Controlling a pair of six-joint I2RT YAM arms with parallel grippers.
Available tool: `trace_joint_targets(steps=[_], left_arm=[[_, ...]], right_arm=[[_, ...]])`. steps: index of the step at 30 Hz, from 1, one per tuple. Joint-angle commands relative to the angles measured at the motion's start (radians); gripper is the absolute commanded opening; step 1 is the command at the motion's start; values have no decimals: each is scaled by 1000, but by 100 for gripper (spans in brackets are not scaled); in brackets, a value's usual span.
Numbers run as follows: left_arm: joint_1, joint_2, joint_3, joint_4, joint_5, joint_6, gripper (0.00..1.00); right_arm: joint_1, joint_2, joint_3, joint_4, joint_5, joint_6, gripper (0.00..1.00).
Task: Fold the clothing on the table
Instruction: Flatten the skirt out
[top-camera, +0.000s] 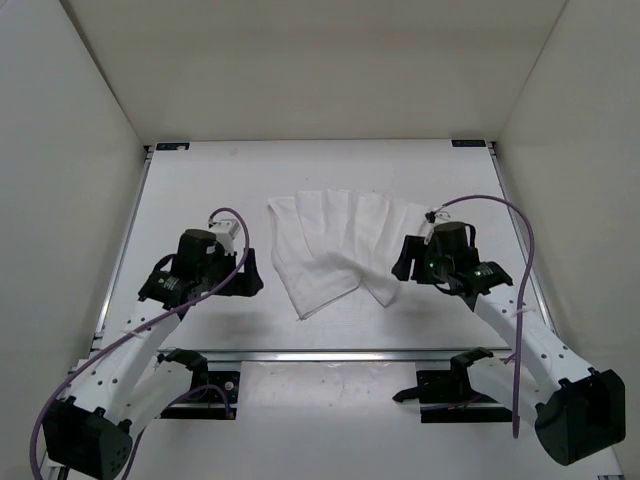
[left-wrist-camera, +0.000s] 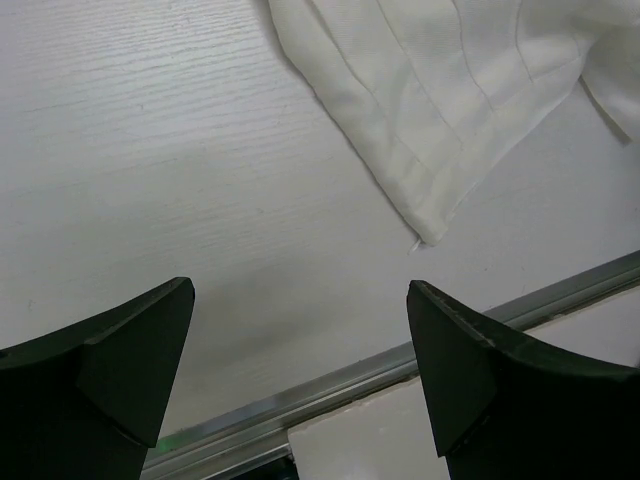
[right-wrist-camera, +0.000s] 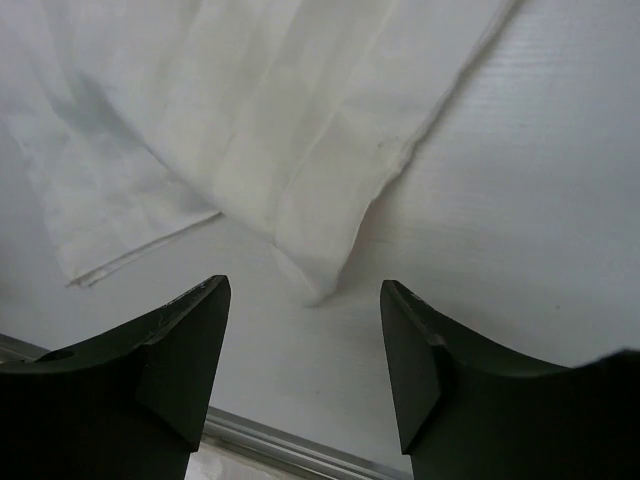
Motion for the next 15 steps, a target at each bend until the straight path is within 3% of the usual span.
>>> trace_joint_targets(steps=[1,4,6,8,11,15], left_arm=[[24,-27,-7,14,-4,7,99],[39,-67,-16,39,48,18,97],[27,-68,-35,77,69,-39,82],[-14,-36,-76,148,166,-106,75],[-165,16,-195,363,148,-309,87],[-189,80,-343,598,178,-459,84]], right_arm=[[-3,-49,-65,-8,-22,27,59],[23,-82,-160,27,-54,50,61],[72,-87,-204,85,-63,104,60],[96,-67,-235,131,-59,122,60],[95,-23,-295,257,-77,142,60],[104,14,-345,361,-95,167,60]])
